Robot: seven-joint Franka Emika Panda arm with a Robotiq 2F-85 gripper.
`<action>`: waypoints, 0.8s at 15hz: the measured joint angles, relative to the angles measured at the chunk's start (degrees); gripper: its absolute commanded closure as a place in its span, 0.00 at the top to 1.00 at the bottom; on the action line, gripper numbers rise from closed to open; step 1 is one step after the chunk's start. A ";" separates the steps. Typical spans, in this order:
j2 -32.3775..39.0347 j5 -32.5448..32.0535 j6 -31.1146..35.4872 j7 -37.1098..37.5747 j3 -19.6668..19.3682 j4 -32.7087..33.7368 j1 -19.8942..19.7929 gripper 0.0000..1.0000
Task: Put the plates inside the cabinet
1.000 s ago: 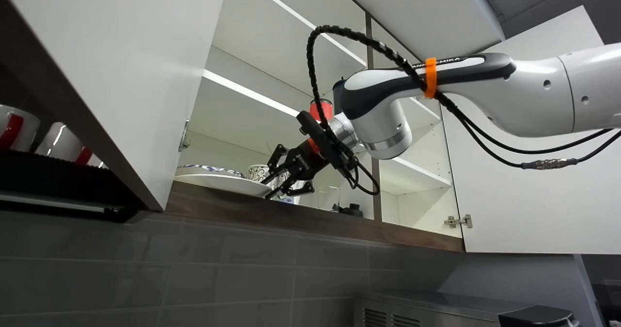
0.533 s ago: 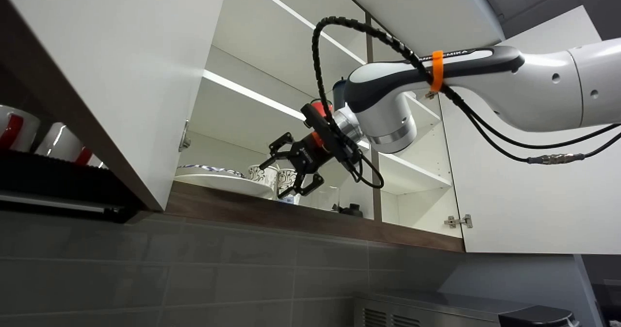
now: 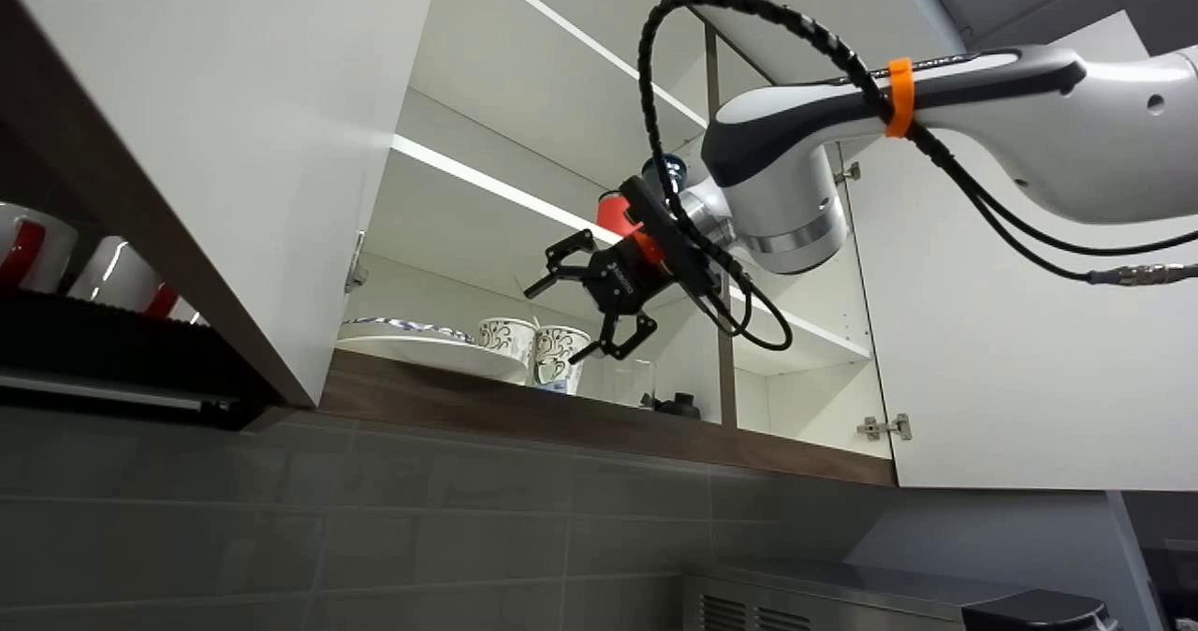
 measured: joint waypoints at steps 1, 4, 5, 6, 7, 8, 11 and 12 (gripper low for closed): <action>-1.54 1.19 0.00 -1.11 -0.24 -1.26 0.00 1.00; -6.36 5.11 0.00 -4.44 -1.15 -5.02 0.01 1.00; -8.02 6.28 0.00 -5.52 -1.49 -6.34 0.01 1.00; -9.67 7.33 0.00 -6.61 -1.83 -7.70 0.01 1.00; -11.31 8.08 0.01 -7.86 -2.18 -9.07 0.01 1.00; -12.87 8.70 0.04 -9.56 -2.56 -10.45 0.01 1.00; -17.13 11.29 0.04 -16.85 -4.01 -14.39 0.14 1.00; -18.31 12.50 0.04 -19.92 -4.60 -15.51 0.32 1.00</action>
